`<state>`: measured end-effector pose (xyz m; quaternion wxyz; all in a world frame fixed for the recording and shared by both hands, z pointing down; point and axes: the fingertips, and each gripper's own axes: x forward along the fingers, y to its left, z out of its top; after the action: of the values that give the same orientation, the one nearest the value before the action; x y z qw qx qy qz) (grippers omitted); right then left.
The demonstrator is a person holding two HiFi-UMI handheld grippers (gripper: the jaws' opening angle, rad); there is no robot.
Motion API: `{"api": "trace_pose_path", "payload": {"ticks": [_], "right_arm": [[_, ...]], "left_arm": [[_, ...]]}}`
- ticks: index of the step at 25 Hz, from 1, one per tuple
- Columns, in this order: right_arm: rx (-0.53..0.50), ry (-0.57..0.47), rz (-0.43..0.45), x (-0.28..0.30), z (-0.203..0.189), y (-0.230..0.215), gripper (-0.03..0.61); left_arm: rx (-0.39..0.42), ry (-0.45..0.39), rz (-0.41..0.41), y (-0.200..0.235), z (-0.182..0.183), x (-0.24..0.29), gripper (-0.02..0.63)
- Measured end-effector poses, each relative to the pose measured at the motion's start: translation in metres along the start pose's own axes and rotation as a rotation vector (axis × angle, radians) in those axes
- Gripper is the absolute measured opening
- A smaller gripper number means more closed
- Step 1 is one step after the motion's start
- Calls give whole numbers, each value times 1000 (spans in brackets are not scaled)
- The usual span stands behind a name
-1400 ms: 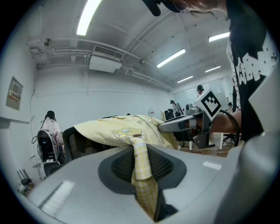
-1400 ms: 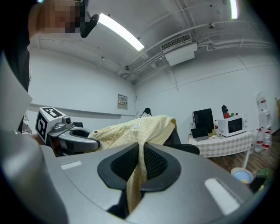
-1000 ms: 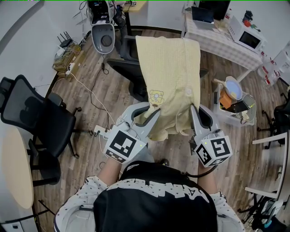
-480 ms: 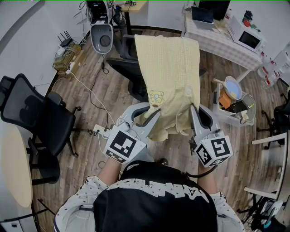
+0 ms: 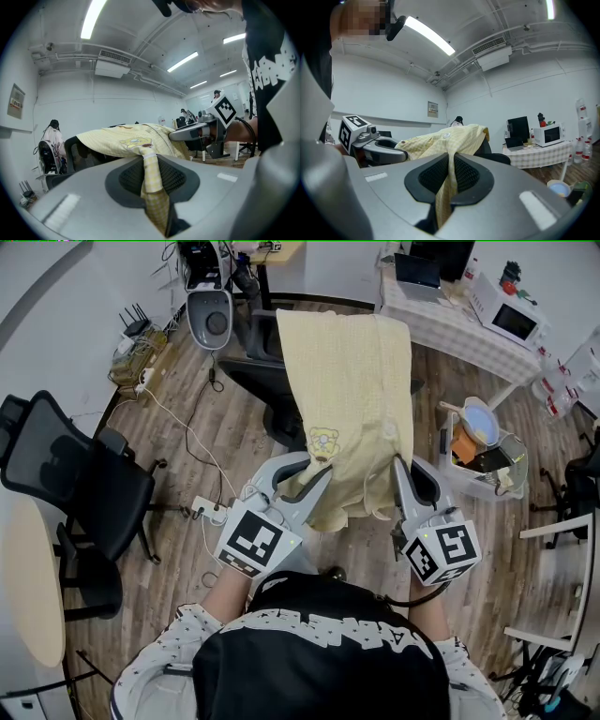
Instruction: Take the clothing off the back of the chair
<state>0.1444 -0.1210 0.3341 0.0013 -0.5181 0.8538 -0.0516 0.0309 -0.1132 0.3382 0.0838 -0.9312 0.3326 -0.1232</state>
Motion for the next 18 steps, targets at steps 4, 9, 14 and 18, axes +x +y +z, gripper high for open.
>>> {"api": "trace_pose_path", "payload": {"ticks": [4, 9, 14, 18], "right_arm": [[-13, 12, 11, -4, 1, 1, 41], [-12, 7, 15, -7, 1, 3, 41], [-4, -5, 12, -11, 2, 0, 41], [-12, 8, 19, -16, 1, 2, 41]], "left_arm": [[4, -1, -1, -4, 2, 0, 66], [9, -1, -2, -7, 2, -1, 66], [12, -1, -5, -11, 5, 0, 66], [14, -1, -8, -17, 5, -1, 66]]}}
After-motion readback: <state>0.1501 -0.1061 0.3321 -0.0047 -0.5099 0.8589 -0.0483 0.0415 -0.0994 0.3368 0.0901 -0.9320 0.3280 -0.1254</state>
